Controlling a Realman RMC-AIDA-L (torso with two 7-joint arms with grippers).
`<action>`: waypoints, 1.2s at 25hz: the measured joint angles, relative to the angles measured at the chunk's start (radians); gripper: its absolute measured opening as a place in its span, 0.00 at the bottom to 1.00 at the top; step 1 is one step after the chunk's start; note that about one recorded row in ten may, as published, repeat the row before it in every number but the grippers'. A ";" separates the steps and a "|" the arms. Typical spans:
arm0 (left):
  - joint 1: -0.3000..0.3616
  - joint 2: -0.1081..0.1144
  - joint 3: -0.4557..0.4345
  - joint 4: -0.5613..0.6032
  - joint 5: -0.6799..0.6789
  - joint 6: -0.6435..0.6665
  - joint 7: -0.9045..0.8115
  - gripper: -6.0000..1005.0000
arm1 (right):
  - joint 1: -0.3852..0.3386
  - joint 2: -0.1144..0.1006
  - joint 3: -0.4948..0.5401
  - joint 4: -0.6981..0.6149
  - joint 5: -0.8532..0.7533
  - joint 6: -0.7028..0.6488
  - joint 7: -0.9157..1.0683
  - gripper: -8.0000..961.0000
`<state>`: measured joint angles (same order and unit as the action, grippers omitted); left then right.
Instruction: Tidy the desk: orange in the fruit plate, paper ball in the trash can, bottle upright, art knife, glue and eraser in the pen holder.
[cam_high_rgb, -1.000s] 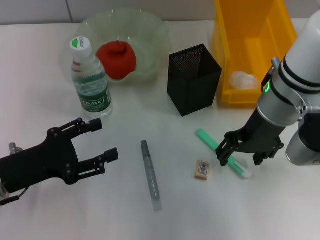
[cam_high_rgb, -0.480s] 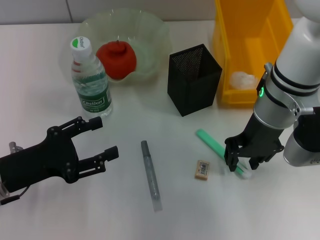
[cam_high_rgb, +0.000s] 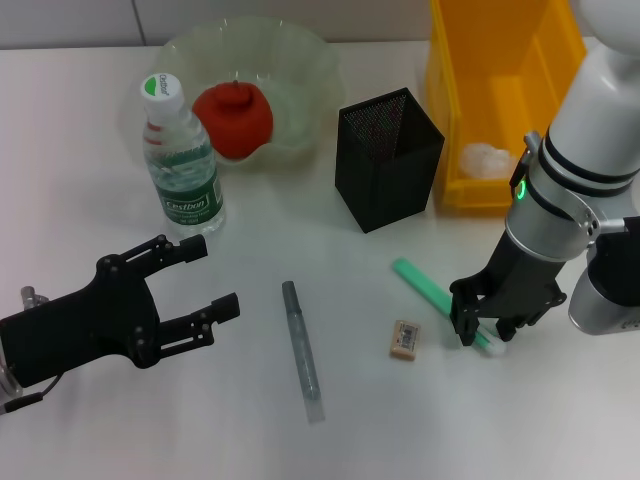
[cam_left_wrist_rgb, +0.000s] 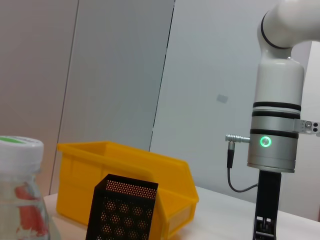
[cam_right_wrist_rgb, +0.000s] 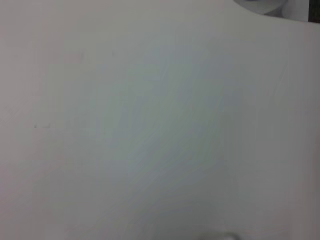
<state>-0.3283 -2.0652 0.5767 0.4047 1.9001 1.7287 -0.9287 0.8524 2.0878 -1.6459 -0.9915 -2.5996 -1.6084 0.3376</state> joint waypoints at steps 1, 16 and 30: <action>0.000 0.000 0.000 0.000 0.000 0.000 0.000 0.81 | 0.000 0.000 0.000 0.003 0.002 0.002 -0.002 0.39; 0.005 -0.001 0.000 -0.001 -0.001 0.003 0.001 0.81 | 0.001 0.000 0.005 0.004 0.023 0.016 0.017 0.21; 0.007 0.001 -0.015 -0.038 -0.027 0.037 0.001 0.81 | 0.112 -0.007 0.405 -0.152 0.092 -0.403 0.520 0.20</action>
<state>-0.3209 -2.0644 0.5618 0.3665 1.8736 1.7660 -0.9277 0.9641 2.0808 -1.2407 -1.1436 -2.5073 -2.0114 0.8577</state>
